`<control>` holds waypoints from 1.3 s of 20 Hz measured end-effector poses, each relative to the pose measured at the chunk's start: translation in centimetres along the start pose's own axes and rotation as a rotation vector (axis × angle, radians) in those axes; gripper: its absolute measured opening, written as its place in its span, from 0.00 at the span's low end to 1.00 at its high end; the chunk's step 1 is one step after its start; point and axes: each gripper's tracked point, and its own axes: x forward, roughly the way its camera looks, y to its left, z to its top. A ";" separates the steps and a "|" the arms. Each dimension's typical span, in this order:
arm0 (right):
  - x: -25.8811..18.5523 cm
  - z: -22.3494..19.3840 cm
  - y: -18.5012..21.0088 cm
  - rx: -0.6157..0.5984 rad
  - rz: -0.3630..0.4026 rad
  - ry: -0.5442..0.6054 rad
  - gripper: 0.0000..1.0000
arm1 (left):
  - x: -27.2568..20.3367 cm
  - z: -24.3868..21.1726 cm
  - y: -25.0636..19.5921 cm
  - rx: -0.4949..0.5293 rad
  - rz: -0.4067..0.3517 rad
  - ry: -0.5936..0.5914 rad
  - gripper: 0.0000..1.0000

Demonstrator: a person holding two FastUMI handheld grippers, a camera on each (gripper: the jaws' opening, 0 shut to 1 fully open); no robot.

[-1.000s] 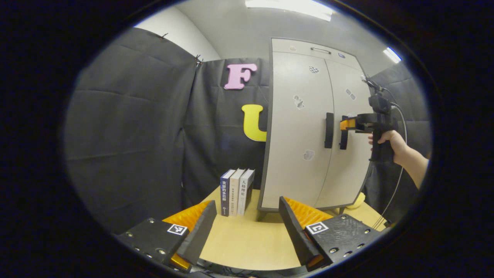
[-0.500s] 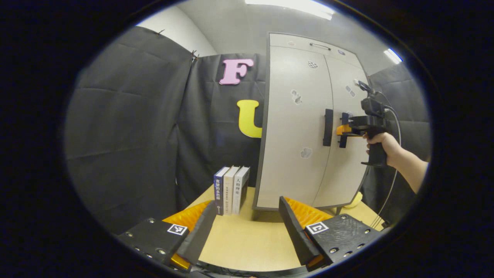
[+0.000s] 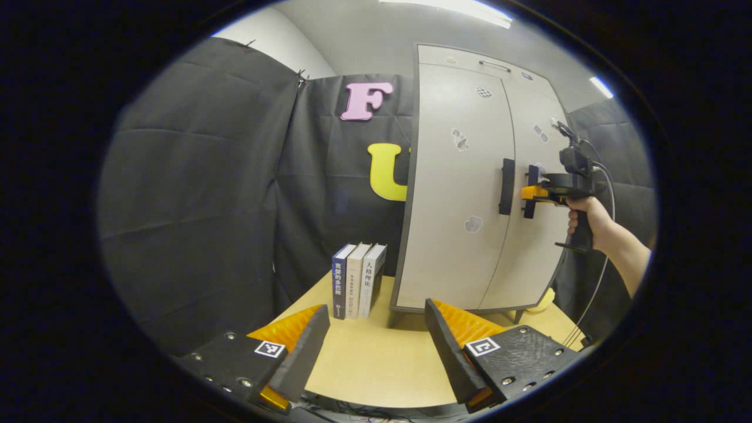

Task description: Open the right door of the double-door shoe cabinet with the right hand, and open the left door with the left hand.

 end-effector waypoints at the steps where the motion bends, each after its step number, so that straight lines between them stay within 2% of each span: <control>1: -0.1 0.0 0.0 -0.003 0.004 -0.001 0.10 | -0.2 0.0 0.2 -0.002 0.002 0.004 0.94; 6: -1.5 -0.2 0.0 0.016 0.047 -0.007 0.10 | -1.1 -0.3 0.0 -0.006 -0.004 0.017 0.94; 9: -3.3 -0.5 0.0 0.014 0.042 -0.014 0.10 | -1.8 -0.3 -0.7 -0.021 -0.017 0.022 0.95; 26: -9.9 -1.6 -2.0 0.020 0.126 0.011 0.10 | -4.8 -1.2 -4.8 0.028 -0.058 0.028 0.95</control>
